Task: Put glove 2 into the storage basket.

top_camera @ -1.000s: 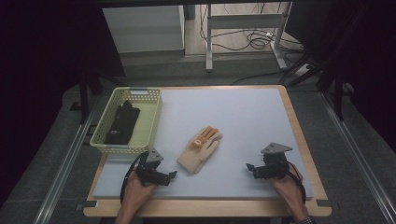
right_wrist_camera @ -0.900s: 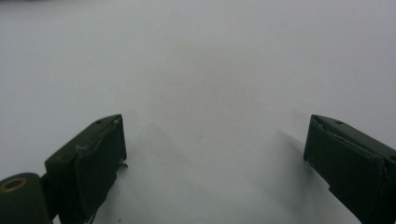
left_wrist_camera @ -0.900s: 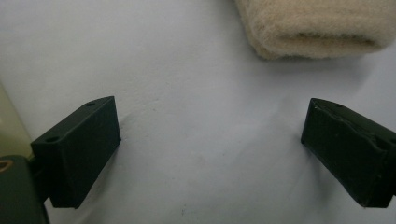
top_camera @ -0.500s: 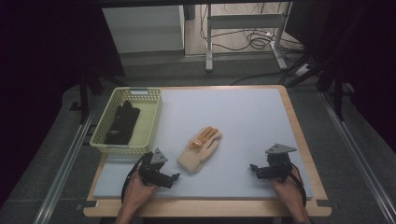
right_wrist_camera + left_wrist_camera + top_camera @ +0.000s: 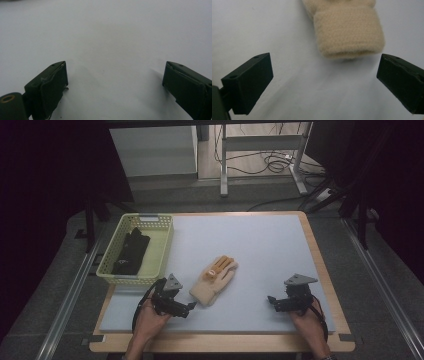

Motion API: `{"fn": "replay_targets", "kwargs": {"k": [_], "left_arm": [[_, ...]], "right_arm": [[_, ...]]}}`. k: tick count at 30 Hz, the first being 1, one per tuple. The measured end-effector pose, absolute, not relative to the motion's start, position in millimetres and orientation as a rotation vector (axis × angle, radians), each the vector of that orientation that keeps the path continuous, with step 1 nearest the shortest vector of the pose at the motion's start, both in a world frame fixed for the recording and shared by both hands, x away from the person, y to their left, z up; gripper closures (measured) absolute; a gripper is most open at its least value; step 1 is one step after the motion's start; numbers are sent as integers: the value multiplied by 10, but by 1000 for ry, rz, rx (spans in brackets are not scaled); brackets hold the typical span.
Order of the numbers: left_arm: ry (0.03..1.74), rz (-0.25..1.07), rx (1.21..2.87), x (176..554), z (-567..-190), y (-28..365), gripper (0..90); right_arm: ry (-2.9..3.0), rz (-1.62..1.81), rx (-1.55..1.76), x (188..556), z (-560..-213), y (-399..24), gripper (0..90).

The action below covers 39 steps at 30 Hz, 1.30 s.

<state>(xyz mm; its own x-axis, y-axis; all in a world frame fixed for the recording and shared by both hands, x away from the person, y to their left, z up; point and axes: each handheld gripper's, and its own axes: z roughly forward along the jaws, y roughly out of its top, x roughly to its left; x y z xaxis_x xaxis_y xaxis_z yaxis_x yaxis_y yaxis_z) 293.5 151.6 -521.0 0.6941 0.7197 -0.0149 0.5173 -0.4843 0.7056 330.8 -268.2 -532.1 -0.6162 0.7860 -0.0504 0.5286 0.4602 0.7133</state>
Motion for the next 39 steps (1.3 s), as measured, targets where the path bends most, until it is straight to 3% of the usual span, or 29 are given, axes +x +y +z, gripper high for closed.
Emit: {"fn": "replay_targets", "kwargs": {"k": [21, 39], "left_arm": [[925, 314, 2251, 3269, -5038, 1054, 0], [1010, 265, 2349, 3651, -5312, 611, 0]], "right_arm": [[2341, 952, 1110, 3306, -5320, -2683, 59], [2341, 953, 1109, 3305, -5320, -2683, 59]]}}
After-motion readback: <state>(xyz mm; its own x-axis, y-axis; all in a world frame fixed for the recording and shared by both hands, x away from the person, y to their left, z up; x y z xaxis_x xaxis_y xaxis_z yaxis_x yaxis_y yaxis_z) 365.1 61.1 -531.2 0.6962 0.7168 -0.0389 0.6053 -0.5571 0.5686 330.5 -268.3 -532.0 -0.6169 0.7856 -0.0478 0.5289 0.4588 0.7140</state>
